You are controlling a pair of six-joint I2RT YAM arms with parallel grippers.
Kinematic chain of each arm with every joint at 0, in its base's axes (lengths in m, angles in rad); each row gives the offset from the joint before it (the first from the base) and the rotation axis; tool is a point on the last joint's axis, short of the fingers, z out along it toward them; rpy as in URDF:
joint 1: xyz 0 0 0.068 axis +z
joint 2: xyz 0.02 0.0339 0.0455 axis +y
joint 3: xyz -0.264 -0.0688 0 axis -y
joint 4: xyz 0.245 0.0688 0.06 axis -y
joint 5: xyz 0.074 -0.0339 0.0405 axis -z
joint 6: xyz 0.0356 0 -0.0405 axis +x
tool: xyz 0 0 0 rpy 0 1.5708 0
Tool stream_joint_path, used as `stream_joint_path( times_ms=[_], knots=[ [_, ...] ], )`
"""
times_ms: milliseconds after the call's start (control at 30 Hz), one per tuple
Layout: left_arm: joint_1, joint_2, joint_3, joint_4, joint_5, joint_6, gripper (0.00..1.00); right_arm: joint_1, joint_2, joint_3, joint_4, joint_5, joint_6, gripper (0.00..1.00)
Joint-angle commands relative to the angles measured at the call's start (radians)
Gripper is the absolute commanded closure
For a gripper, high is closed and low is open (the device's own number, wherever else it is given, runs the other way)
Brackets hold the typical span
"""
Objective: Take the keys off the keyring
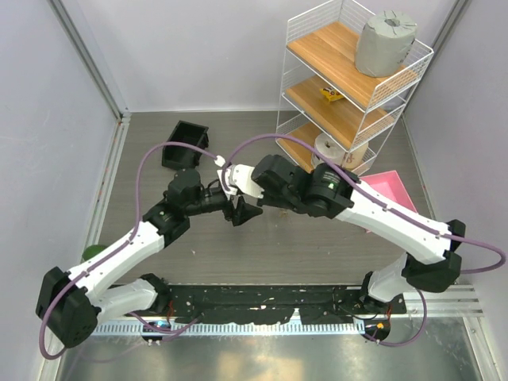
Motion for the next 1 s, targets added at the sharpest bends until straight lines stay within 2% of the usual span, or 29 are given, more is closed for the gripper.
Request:
stream_joint_path(
  times_ms=[0, 133, 333, 533, 700, 767, 867, 967],
  knots=[
    [0.007, -0.102, -0.032, 0.018, -0.247, 0.026, 0.28, -0.015, 0.059, 0.066, -0.114, 0.147, 0.266, 0.95],
    [0.005, -0.173, -0.057, -0.005, -0.318, -0.006, 0.29, -0.073, 0.125, 0.112, -0.178, 0.130, 0.449, 0.95],
    [-0.002, -0.291, -0.170, 0.115, -0.330, -0.158, 0.33, -0.193, 0.174, 0.202, -0.240, 0.034, 0.687, 0.95],
    [-0.133, -0.365, -0.290, 0.268, -0.456, -0.181, 0.39, -0.253, 0.215, 0.268, -0.264, -0.014, 0.781, 0.95],
    [-0.259, -0.256, -0.336, 0.487, -0.585, -0.124, 0.38, -0.253, 0.255, 0.299, -0.307, 0.031, 0.833, 0.95],
    [-0.280, -0.181, -0.347, 0.608, -0.577, -0.090, 0.38, -0.253, 0.255, 0.305, -0.310, 0.038, 0.846, 0.95],
    [-0.305, -0.086, -0.365, 0.794, -0.638, -0.089, 0.33, -0.255, 0.252, 0.310, -0.310, 0.014, 0.852, 0.95],
    [-0.305, 0.000, -0.333, 0.843, -0.662, -0.084, 0.32, -0.255, 0.252, 0.313, -0.307, -0.011, 0.850, 0.95]
  ],
)
